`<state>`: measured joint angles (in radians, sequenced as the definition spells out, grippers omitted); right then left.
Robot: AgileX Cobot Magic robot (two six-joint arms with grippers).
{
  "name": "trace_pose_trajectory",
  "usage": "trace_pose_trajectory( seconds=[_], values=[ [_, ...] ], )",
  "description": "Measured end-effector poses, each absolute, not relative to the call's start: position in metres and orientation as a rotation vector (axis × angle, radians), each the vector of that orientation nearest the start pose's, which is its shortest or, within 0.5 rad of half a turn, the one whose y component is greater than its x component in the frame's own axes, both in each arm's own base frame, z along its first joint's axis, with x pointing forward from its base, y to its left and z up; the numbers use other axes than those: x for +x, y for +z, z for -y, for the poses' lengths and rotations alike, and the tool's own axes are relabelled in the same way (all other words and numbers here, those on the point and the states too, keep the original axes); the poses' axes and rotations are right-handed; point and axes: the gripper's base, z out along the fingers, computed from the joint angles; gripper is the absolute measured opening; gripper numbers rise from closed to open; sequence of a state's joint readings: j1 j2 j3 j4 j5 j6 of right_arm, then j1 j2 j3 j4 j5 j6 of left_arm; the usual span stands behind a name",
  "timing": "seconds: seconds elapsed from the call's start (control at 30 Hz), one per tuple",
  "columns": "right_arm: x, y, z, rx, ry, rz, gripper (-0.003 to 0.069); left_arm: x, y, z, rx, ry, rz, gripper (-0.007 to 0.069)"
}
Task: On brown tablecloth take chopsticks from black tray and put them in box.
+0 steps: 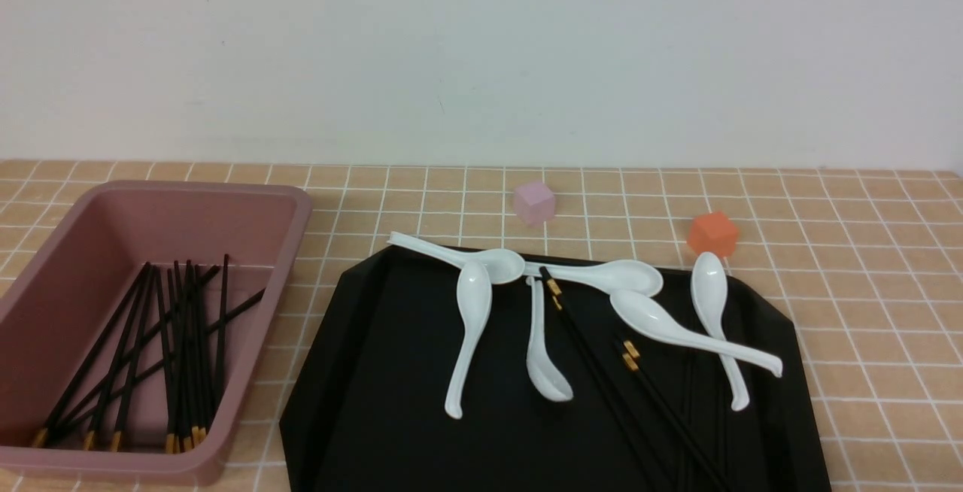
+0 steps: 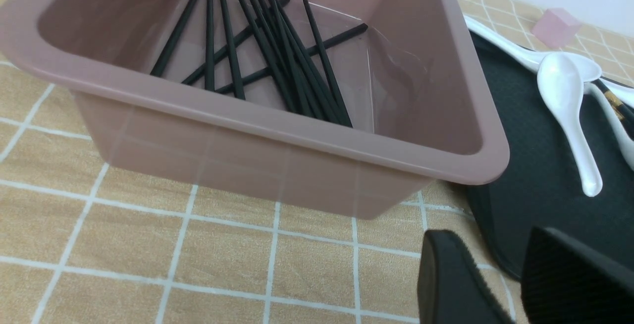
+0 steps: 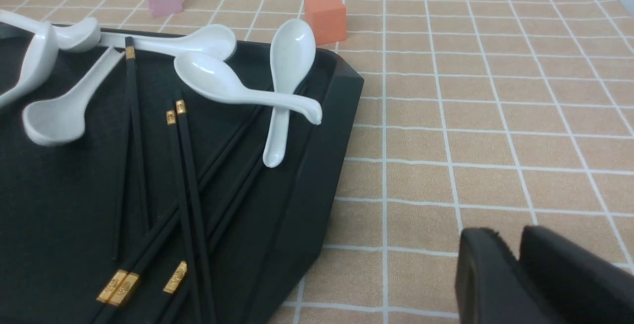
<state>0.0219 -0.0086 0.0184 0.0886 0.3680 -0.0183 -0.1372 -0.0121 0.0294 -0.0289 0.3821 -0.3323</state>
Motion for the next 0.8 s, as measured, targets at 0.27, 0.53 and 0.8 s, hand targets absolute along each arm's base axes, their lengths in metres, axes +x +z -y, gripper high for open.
trace_pose_trajectory(
  seconds=[0.27, 0.53, 0.8],
  values=[
    [0.0527, 0.1745, -0.0041, 0.017, 0.089, -1.861, 0.0142, 0.0517, 0.1696, 0.0081, -0.203, -0.349, -1.887, 0.0238],
    [0.0527, 0.1745, -0.0041, 0.017, 0.089, -1.861, 0.015, 0.0517, 0.1696, 0.0081, -0.203, -0.349, -1.887, 0.0238],
    [0.0527, 0.1745, -0.0041, 0.017, 0.089, -1.861, 0.0162, 0.0517, 0.1696, 0.0081, -0.203, -0.349, -1.887, 0.0238]
  ],
)
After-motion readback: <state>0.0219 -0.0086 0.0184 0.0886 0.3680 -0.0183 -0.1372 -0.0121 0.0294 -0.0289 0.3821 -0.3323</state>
